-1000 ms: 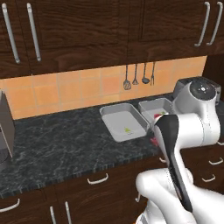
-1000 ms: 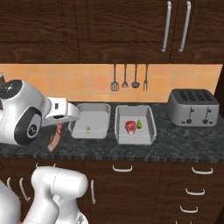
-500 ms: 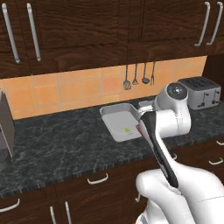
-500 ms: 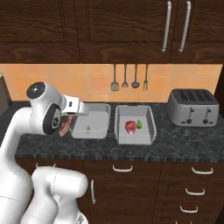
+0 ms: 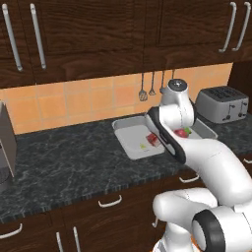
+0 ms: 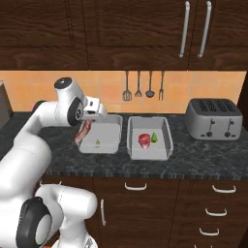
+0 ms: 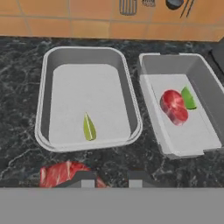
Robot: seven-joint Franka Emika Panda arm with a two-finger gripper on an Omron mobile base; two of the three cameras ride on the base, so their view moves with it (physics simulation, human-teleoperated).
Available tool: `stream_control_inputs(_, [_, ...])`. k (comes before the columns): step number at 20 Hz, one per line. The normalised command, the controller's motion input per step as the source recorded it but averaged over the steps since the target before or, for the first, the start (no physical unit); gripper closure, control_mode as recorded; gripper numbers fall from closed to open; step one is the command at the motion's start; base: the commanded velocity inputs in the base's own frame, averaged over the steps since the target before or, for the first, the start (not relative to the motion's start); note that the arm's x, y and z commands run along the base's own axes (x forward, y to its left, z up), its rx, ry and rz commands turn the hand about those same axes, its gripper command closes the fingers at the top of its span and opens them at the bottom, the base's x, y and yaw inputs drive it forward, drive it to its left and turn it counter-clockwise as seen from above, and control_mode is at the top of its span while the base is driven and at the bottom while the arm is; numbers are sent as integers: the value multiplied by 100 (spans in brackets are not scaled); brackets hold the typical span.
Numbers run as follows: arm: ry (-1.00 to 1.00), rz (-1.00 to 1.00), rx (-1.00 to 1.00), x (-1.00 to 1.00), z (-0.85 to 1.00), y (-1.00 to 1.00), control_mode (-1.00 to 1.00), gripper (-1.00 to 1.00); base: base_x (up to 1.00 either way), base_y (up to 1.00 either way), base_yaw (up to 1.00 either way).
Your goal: Place one lemon wedge and one steak in each tupperware on the nearby counter, to pack two identical lunches.
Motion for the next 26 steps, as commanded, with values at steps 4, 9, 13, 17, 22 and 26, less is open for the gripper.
stream_control_inputs(4, [-15,0,0,14,-90,3,-100,100,0,0,0])
stream_control_inputs(9, [-9,0,0,55,-43,6,-100,100,0,0,0])
stream_control_inputs(13, [-5,0,0,26,-24,0,-100,100,0,0,0])
stream_control_inputs(17, [-1,0,0,33,0,0,-100,100,0,0,0])
stream_control_inputs(22, [0,0,0,80,0,21,-100,100,0,0,0])
stream_control_inputs(26, [0,0,0,80,-1,20,-100,100,0,0,0])
